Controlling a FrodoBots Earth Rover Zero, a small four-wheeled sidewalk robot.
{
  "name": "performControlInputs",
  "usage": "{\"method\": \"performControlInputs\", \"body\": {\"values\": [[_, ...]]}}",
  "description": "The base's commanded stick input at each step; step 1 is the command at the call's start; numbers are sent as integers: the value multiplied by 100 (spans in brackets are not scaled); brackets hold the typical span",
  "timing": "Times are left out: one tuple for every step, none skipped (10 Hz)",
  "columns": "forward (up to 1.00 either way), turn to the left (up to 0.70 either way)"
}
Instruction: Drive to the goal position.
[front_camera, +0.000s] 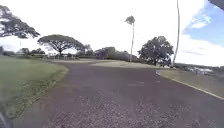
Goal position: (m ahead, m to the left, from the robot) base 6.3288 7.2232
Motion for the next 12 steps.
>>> {"method": "performControlInputs", "body": {"values": [[70, 0], [70, 0], [70, 0], [70, 0], [70, 0], [70, 0], [70, 0], [70, 0], [70, 0], [70, 0], [70, 0], [70, 0]]}}
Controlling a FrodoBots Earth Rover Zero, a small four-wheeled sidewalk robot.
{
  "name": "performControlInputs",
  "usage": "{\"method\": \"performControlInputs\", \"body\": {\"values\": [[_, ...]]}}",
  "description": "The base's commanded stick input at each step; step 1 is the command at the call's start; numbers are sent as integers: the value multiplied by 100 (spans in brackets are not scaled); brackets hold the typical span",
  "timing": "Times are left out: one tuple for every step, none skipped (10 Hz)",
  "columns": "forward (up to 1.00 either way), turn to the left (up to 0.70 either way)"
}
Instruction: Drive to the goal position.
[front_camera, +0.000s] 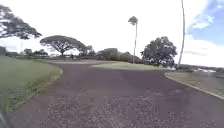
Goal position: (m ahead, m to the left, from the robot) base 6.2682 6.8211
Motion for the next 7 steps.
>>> {"method": "performControlInputs", "body": {"values": [[70, 0], [70, 0], [70, 0], [70, 0], [70, 0], [70, 0], [70, 0]]}}
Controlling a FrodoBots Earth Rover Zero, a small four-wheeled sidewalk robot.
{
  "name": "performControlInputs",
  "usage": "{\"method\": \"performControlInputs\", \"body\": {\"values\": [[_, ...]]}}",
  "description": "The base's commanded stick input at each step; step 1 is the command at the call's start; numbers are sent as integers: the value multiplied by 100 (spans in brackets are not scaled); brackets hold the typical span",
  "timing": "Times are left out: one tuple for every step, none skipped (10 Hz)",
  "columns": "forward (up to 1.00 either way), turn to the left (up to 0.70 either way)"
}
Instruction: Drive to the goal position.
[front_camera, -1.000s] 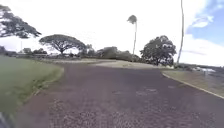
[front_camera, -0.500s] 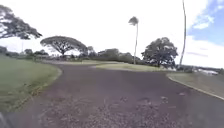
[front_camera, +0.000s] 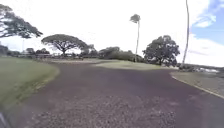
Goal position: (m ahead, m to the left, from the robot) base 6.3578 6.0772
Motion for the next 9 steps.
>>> {"method": "performControlInputs", "body": {"values": [[70, 0], [70, 0], [70, 0], [70, 0], [70, 0], [70, 0], [70, 0], [70, 0], [70, 0]]}}
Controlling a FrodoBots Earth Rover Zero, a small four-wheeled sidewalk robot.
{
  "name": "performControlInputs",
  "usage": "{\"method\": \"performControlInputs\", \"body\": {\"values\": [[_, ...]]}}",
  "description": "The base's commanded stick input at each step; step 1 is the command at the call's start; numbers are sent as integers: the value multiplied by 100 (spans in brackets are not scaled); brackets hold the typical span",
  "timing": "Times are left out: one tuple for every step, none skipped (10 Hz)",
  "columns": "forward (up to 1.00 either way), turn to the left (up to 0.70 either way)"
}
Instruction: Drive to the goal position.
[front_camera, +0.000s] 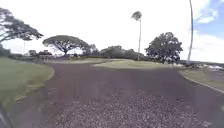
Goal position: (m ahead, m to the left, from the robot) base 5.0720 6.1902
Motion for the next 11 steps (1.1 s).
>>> {"method": "performControlInputs", "body": {"values": [[70, 0], [70, 15], [70, 35], [70, 35], [70, 35], [70, 35], [70, 35], [70, 21], [70, 1], [70, 0], [70, 0]]}}
